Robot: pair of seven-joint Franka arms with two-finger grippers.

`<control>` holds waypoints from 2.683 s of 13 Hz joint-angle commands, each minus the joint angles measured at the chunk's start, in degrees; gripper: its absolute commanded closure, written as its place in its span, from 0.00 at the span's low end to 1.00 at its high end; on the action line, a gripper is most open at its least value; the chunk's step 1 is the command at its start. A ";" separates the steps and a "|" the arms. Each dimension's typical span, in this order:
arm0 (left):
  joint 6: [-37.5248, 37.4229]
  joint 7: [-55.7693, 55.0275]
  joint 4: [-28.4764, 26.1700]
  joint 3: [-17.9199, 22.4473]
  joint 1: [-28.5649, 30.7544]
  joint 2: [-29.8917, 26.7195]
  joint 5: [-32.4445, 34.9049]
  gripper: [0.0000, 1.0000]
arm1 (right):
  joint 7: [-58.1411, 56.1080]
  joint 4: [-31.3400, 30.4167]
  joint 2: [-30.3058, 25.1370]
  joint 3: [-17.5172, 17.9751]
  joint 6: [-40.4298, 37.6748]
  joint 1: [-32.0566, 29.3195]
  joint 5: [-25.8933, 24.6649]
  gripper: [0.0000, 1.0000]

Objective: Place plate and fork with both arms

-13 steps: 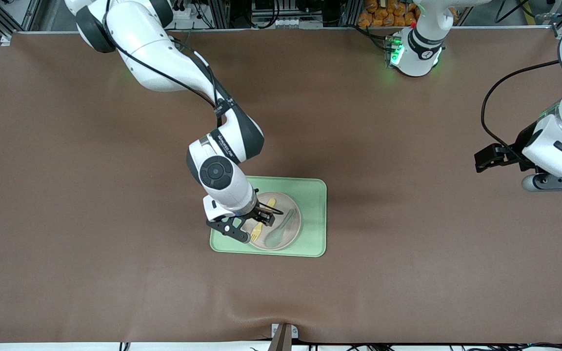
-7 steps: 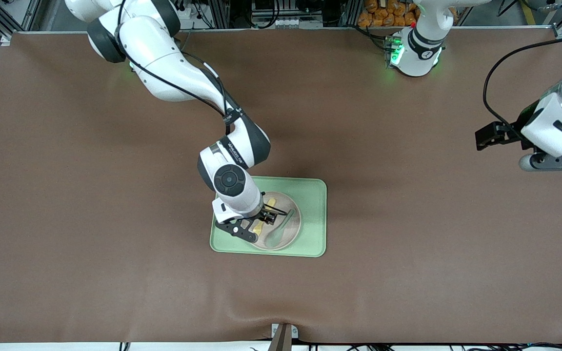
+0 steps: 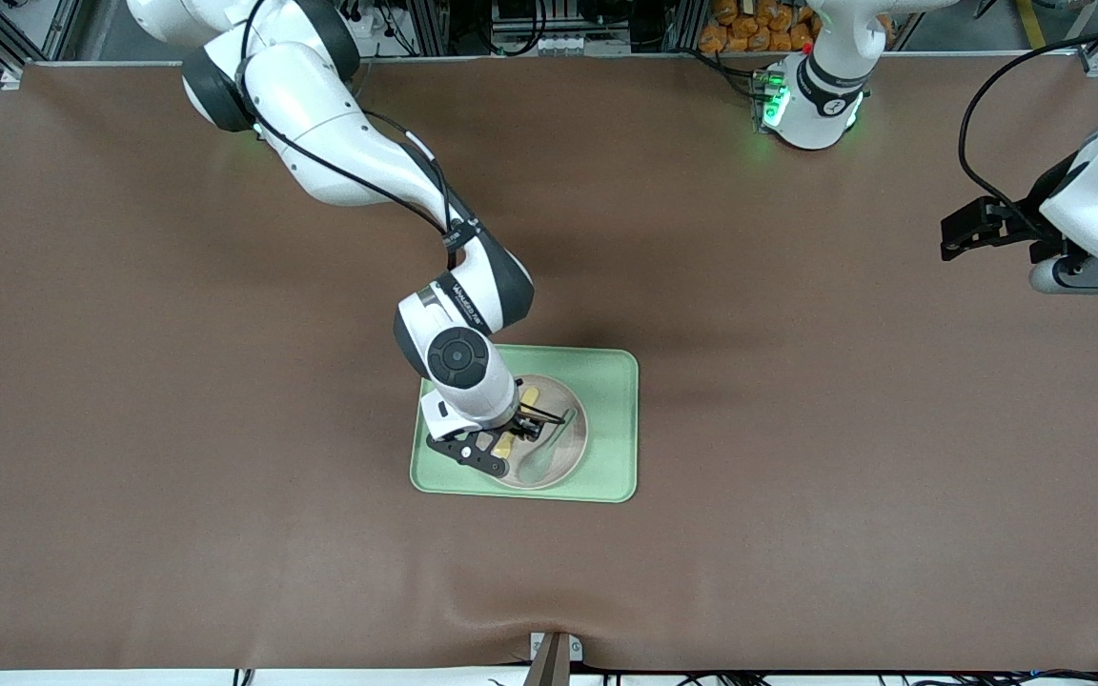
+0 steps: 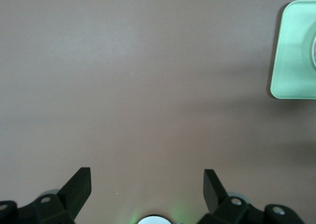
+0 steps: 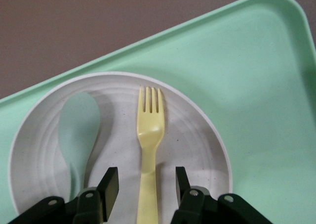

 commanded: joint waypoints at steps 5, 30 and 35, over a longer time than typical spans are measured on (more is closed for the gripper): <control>2.48 4.01 -2.54 -0.37 0.37 -1.69 -1.41 0.00 | 0.63 3.38 3.02 0.10 -0.58 0.25 -1.06 0.52; 10.84 -1.53 -8.36 0.33 3.45 -4.68 -6.77 0.00 | -15.94 2.76 -4.01 6.43 -8.21 -10.72 3.51 0.96; 10.84 -1.53 -8.36 0.33 3.45 -4.68 -6.77 0.00 | -23.98 -1.35 -4.97 6.34 -9.99 -12.58 3.42 0.95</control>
